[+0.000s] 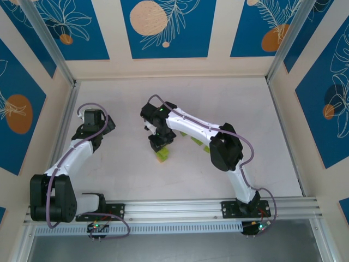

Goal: Assemble a carrot with lego

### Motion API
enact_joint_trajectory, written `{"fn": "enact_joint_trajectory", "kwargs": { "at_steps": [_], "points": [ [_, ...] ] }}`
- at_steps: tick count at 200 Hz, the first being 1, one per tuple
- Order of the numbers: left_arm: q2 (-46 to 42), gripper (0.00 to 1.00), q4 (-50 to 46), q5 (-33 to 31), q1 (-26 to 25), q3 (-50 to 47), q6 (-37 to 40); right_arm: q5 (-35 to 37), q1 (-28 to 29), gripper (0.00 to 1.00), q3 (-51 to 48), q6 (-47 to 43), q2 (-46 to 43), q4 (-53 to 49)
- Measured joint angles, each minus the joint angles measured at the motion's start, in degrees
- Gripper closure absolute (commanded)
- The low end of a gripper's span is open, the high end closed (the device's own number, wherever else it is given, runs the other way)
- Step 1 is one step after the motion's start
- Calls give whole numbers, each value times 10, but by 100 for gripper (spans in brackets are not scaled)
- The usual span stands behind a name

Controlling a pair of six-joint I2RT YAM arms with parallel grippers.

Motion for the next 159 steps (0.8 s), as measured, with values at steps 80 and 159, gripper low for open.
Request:
{"fn": "enact_joint_trajectory", "kwargs": {
  "at_steps": [80, 159],
  "points": [
    [0, 1, 0, 2, 0, 0, 0, -4, 5, 64, 0, 11, 2, 0],
    [0, 1, 0, 2, 0, 0, 0, -4, 10, 64, 0, 19, 10, 0]
  ]
}}
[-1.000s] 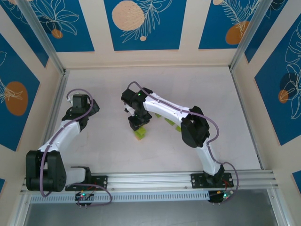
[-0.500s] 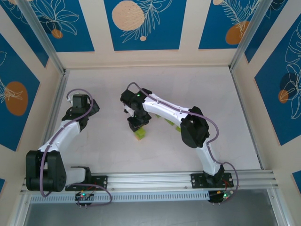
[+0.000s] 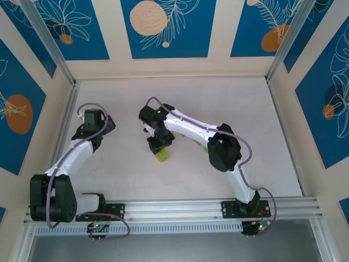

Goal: Assemble a carrot with lego

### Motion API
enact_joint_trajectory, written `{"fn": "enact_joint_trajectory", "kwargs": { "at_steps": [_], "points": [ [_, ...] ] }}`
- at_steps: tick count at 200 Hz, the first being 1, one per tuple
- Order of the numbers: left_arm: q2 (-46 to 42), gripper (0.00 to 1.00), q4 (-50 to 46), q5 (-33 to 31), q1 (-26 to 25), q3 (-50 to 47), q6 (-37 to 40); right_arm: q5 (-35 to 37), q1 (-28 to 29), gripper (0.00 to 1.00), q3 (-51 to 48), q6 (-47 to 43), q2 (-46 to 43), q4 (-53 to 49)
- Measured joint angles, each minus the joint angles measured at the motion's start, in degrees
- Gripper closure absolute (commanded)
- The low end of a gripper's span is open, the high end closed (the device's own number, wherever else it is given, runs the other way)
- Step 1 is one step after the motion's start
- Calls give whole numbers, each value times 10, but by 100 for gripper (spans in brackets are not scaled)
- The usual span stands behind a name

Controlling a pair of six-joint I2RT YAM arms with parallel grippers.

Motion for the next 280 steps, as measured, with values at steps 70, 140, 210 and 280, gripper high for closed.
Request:
{"fn": "enact_joint_trajectory", "kwargs": {
  "at_steps": [70, 140, 210, 280],
  "points": [
    [0, 1, 0, 0, 0, 0, 0, 0, 1, 64, 0, 8, 2, 0],
    [0, 1, 0, 0, 0, 0, 0, 11, 6, 64, -2, 19, 2, 0],
    [0, 1, 0, 2, 0, 0, 0, 31, 14, 65, -5, 23, 1, 3],
    [0, 1, 0, 2, 0, 0, 0, 48, 21, 65, -5, 24, 0, 0]
  ]
}}
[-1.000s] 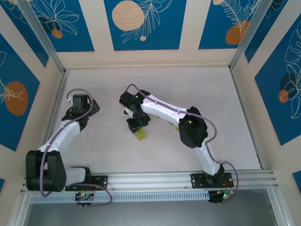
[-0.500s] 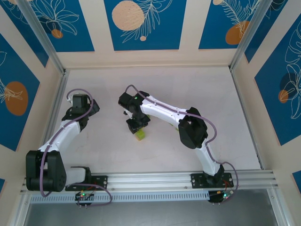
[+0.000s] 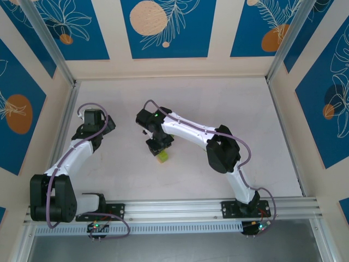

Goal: Assemble a carrot with lego

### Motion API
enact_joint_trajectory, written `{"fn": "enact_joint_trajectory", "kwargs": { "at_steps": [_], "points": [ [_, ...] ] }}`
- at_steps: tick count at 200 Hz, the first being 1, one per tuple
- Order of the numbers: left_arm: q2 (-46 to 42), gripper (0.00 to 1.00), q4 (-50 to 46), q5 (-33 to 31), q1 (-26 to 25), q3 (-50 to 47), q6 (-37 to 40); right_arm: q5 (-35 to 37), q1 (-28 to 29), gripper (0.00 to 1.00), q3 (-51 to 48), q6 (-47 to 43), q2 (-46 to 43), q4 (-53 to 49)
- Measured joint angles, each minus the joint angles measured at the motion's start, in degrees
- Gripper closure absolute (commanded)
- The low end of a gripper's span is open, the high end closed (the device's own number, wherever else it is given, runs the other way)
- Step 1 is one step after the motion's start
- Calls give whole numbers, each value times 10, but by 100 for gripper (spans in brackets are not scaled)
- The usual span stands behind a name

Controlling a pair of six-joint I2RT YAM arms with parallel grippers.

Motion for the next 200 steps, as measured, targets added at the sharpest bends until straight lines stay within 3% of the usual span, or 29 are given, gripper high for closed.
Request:
{"fn": "enact_joint_trajectory", "kwargs": {
  "at_steps": [200],
  "points": [
    [0, 1, 0, 0, 0, 0, 0, 52, 26, 68, -30, 19, -8, 24]
  ]
}}
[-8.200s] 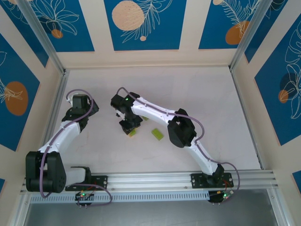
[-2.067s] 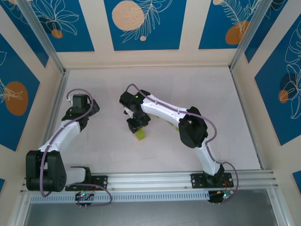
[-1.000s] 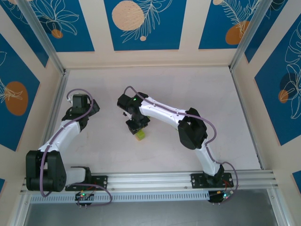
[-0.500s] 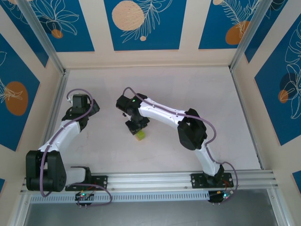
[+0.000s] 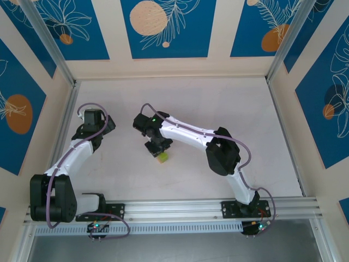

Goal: Assemble a carrot with lego

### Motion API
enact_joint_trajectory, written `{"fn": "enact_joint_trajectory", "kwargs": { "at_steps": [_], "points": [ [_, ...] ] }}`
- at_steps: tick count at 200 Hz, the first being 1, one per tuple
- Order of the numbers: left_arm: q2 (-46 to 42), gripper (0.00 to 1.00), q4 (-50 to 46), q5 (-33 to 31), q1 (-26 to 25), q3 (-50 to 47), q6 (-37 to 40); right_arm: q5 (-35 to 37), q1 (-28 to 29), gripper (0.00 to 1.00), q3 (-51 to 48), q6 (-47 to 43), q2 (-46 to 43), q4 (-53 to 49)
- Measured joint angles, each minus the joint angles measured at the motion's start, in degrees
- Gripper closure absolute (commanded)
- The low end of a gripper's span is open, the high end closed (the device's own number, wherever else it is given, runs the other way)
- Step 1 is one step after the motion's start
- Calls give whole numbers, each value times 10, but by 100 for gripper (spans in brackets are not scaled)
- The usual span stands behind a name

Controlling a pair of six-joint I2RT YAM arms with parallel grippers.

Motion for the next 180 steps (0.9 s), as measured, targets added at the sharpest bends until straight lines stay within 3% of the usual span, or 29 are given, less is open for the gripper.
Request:
{"fn": "enact_joint_trajectory", "kwargs": {
  "at_steps": [180],
  "points": [
    [0, 1, 0, 0, 0, 0, 0, 14, 6, 71, -140, 12, -78, 144]
  ]
}}
